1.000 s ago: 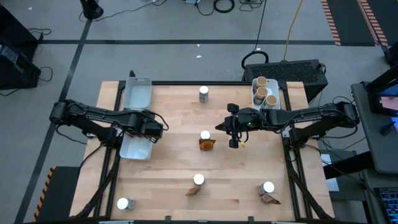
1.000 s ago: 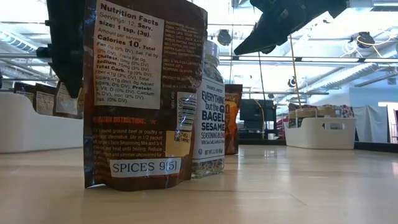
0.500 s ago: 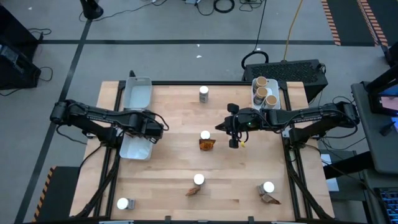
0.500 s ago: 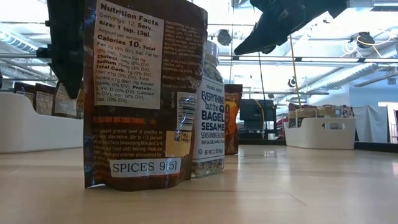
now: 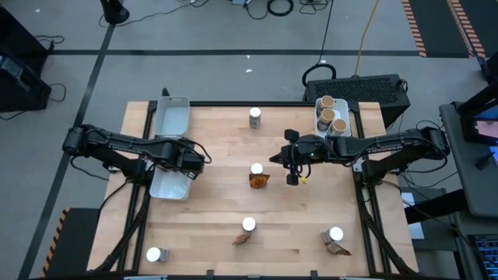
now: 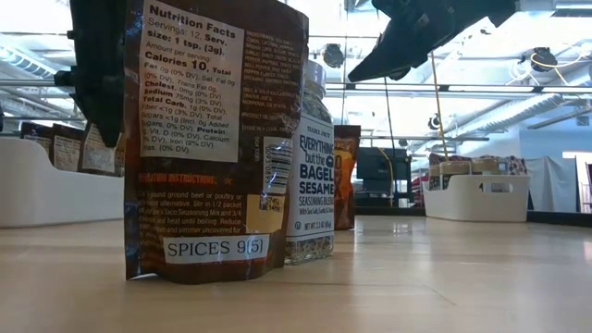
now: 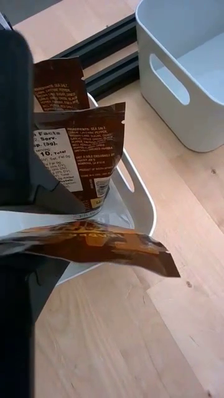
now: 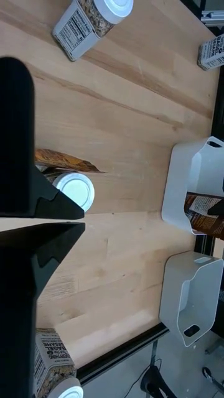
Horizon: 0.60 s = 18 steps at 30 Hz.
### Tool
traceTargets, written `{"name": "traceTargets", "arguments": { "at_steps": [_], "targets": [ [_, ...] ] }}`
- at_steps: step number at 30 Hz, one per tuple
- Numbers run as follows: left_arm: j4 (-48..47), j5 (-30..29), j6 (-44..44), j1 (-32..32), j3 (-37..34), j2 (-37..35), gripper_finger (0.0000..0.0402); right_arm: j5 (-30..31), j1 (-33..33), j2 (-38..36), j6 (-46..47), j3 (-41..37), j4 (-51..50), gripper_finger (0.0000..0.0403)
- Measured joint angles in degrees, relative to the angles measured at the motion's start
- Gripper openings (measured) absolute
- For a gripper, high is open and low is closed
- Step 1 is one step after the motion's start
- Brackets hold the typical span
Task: Sort spices by type
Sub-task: Put the orange seasoning pack into the left white bin
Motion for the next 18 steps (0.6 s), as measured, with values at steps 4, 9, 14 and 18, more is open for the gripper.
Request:
{"name": "traceTargets", "arguments": {
  "at_steps": [4,9,14,18],
  "targets": [
    [0.0,0.0,0.4,0.0,0.0,0.0,0.0094,0.0,0.0,0.0,-0.1,0.0,0.0,0.0000],
    [0.2,0.0,1.0,0.0,0.0,0.0,0.0138,0.0,0.0,0.0,-0.2,0.0,0.0,0.0000],
    [0.1,0.0,2.6,0.0,1.2,0.0,0.0176,0.0,0.0,0.0,-0.2,0.0,0.0,0.0000],
    [0.1,0.1,6.1,0.0,3.7,0.0,0.0195,0.0,0.0,0.0,-0.2,0.0,0.0,0.0000]
  ]
}}
